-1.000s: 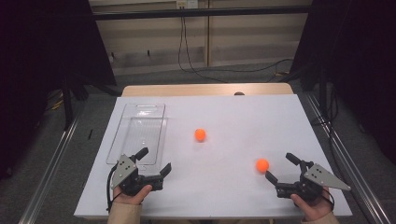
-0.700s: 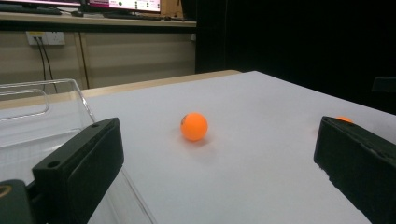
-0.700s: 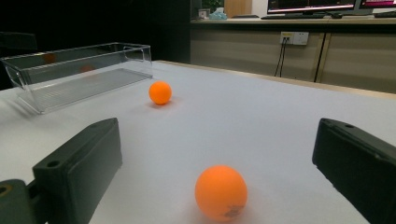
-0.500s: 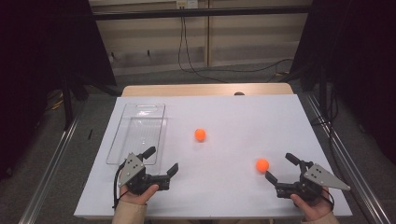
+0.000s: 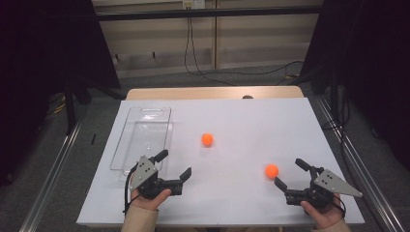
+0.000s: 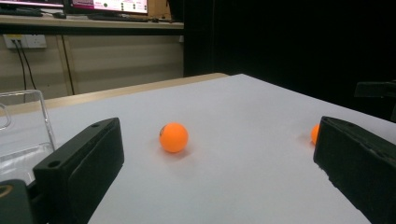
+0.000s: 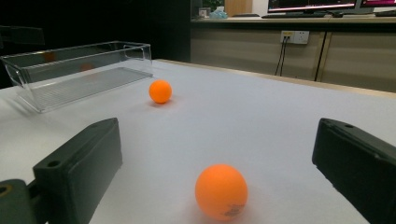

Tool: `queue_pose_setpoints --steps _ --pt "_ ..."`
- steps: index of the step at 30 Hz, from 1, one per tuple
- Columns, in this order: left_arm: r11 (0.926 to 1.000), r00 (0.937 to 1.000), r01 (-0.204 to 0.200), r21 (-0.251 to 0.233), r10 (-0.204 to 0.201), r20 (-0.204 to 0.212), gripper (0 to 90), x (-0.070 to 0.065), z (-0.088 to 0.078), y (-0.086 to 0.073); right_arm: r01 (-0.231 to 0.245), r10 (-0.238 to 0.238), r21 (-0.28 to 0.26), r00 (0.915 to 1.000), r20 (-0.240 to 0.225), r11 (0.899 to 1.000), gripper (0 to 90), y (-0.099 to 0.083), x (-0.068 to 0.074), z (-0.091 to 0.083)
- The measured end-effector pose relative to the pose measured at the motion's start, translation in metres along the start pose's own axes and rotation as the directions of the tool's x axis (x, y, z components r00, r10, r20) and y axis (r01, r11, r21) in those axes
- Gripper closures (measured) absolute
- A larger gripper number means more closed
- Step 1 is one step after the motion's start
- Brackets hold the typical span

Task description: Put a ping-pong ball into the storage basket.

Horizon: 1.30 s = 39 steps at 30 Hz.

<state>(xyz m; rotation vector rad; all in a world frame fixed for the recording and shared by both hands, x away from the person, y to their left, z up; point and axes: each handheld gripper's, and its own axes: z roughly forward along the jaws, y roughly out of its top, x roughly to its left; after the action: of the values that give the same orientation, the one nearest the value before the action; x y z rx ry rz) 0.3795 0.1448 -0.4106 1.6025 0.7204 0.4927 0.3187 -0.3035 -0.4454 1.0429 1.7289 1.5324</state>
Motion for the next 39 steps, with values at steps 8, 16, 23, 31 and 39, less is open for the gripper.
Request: queue_pose_setpoints --steps 8,16,23,31,39 --pt "1.0000 0.9999 -0.001 0.004 0.001 0.016 1.7 -0.007 0.009 0.001 0.007 -0.007 -0.001 1.0000 -0.002 1.000 1.3 0.000 0.000 0.000" --pt "0.9999 0.9992 -0.012 0.007 0.012 0.039 1.7 -0.013 0.019 0.001 0.011 -0.011 0.002 0.9999 -0.005 1.000 1.3 0.000 0.000 0.000" --pt "0.9999 0.9985 -0.006 0.014 0.005 0.055 1.7 -0.019 0.027 0.001 0.014 -0.014 0.002 0.9999 -0.007 1.000 1.4 0.000 0.000 -0.001" --pt "0.9993 0.9978 -0.028 0.026 0.026 0.060 1.7 -0.019 0.033 0.000 0.015 -0.015 0.003 0.9999 -0.008 1.000 1.5 0.000 0.000 -0.001" --pt "0.9992 0.9978 -0.015 0.036 0.013 0.064 1.7 -0.023 0.040 -0.001 0.017 -0.017 0.003 0.9998 -0.005 1.000 1.5 0.000 -0.001 0.000"
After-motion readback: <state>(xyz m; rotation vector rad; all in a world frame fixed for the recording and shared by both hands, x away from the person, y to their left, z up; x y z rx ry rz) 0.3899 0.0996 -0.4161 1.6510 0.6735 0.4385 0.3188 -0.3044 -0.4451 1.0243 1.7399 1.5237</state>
